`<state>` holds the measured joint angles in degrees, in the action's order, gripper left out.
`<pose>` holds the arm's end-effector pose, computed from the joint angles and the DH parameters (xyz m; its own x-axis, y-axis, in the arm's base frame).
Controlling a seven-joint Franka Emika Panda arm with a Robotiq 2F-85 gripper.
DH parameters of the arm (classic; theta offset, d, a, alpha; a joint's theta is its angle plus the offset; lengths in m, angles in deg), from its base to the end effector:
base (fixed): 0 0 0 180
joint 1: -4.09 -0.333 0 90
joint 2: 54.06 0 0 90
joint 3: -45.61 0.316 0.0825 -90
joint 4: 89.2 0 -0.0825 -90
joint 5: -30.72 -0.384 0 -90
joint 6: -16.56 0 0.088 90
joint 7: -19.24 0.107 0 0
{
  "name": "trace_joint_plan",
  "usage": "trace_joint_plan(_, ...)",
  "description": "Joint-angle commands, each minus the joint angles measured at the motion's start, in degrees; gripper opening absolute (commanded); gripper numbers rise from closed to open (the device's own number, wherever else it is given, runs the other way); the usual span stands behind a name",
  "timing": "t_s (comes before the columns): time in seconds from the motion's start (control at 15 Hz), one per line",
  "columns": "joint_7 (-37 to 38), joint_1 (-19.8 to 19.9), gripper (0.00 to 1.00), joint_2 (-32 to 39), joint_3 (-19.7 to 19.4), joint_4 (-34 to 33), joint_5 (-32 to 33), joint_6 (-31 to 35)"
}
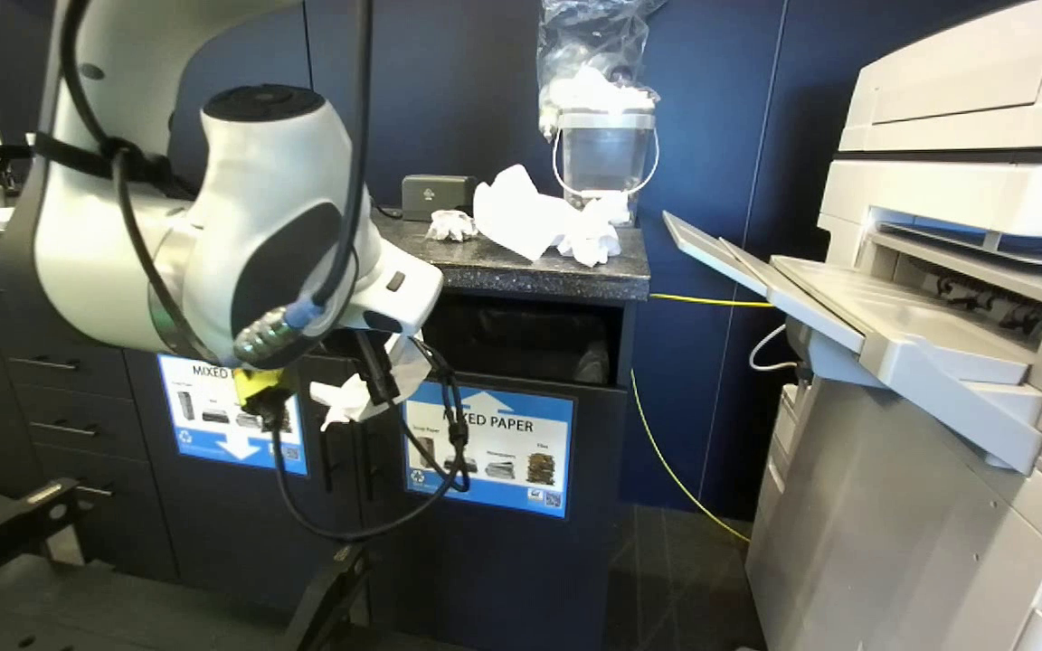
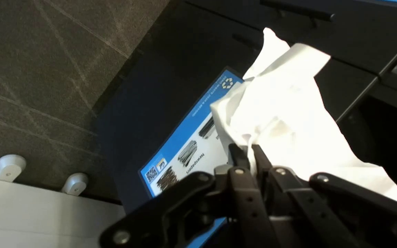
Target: Throw some of the papers on the countertop into the trash can on the right
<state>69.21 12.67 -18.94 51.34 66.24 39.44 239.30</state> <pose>0.3918 0.0071 0.1105 0.6032 -0.7453 0.2839 -0.5907 -0.6567 -0.4689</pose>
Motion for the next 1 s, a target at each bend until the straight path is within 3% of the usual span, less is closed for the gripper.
trace_joint_plan(0.0, -11.1, 0.5, 0.09, 1.8, -1.4, -5.6, -1.3, -3.4)
trace_joint_plan(0.27, -22.8, -0.6, 0.09, 0.9, -2.2, -11.5, -5.7, -9.3)
trace_joint_plan(0.6, -33.7, -3.0, 0.09, 2.6, -3.5, -19.5, -10.5, -10.0)
trace_joint_plan(0.93, -43.0, -10.0, 0.09, 10.0, -8.3, -29.6, -16.3, -8.2)
